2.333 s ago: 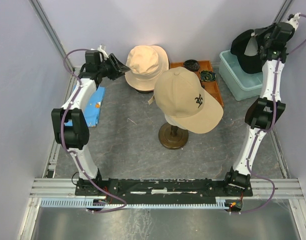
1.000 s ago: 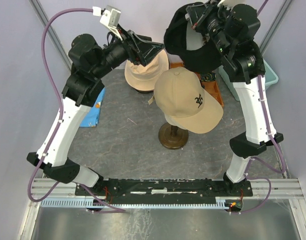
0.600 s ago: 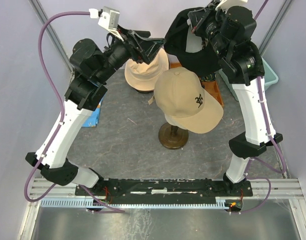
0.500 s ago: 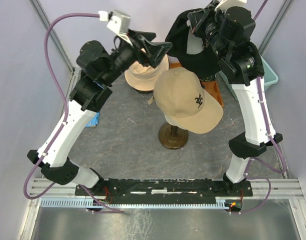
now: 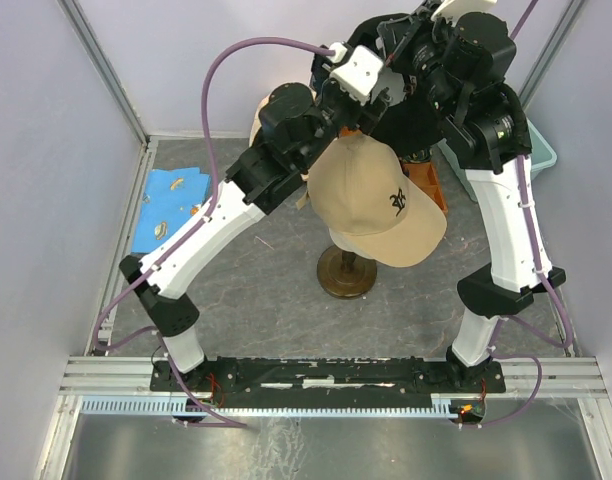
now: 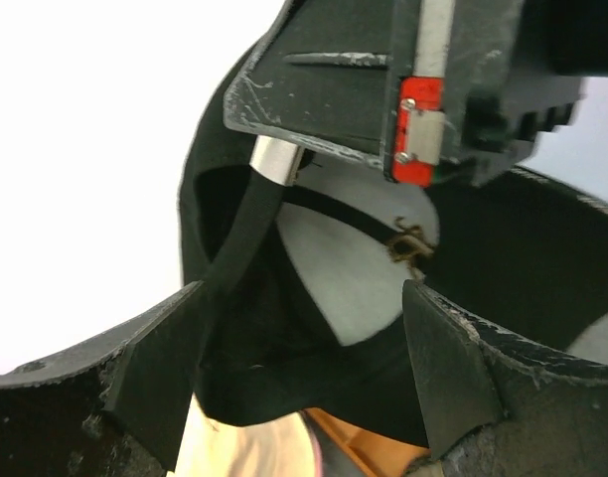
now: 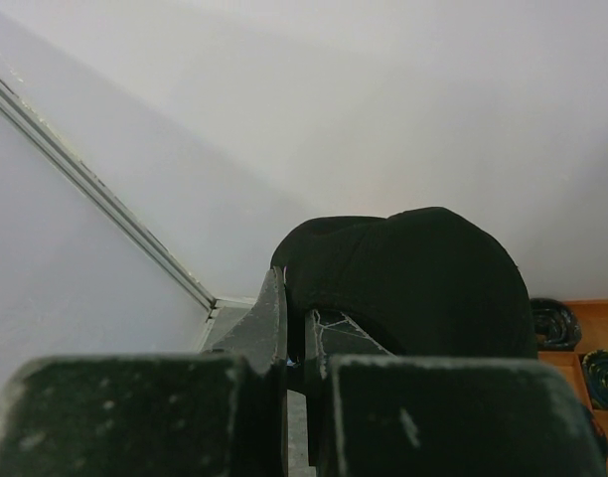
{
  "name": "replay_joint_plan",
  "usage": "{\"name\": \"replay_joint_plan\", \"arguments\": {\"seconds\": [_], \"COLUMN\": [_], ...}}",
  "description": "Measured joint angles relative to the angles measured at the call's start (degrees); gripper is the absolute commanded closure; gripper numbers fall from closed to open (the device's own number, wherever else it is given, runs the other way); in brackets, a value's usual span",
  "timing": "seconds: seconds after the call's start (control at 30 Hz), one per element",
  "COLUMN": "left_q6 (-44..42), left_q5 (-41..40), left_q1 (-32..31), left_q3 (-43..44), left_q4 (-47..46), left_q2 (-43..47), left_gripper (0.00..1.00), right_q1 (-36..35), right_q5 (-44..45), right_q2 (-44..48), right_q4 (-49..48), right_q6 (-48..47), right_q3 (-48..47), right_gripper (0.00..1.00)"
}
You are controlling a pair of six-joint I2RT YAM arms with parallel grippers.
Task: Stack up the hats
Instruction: Adjust the hat.
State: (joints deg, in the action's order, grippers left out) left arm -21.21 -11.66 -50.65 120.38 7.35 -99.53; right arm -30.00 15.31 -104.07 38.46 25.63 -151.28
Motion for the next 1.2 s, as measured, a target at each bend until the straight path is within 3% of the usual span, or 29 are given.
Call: {"name": "replay_joint_plan", "arguments": {"seconds": [0.27,0.7,0.83,0.97,1.2], "left_q6": [-8.8,-14.7,-16.3,-17.9,-19.6], "left_q5": [-9.0,-12.5,-14.5,-17.1,-18.3], "left_q1": [-1.2,-1.8,-1.8,-1.8,-1.9], "left_q3": [4.8,5.7,5.7,5.7,6.7], "left_q4": [-3.1,-8.9,-11.1,-14.8,-18.7], "left_q2": [-3.7,-6.3,-7.8,-8.8,-10.6], "left_gripper": [0.15,0.13,0.18,0.34,0.96], "right_q1": [0.0,0.0,0.0,0.0,0.0], "right_q5": [0.0,-2.0,-2.5,-2.7,-2.8], "right_q2": [0.2,3.0,4.1,5.0,5.9], "right_q4": [0.0,0.2,0.2,0.2,0.2], "right_q6": [-1.9,0.1,0.5,0.7,1.1], "right_q3": [0.0,2.0,3.2,4.6,6.3], "right_gripper": [1.0,1.0,1.0,1.0,1.0]}}
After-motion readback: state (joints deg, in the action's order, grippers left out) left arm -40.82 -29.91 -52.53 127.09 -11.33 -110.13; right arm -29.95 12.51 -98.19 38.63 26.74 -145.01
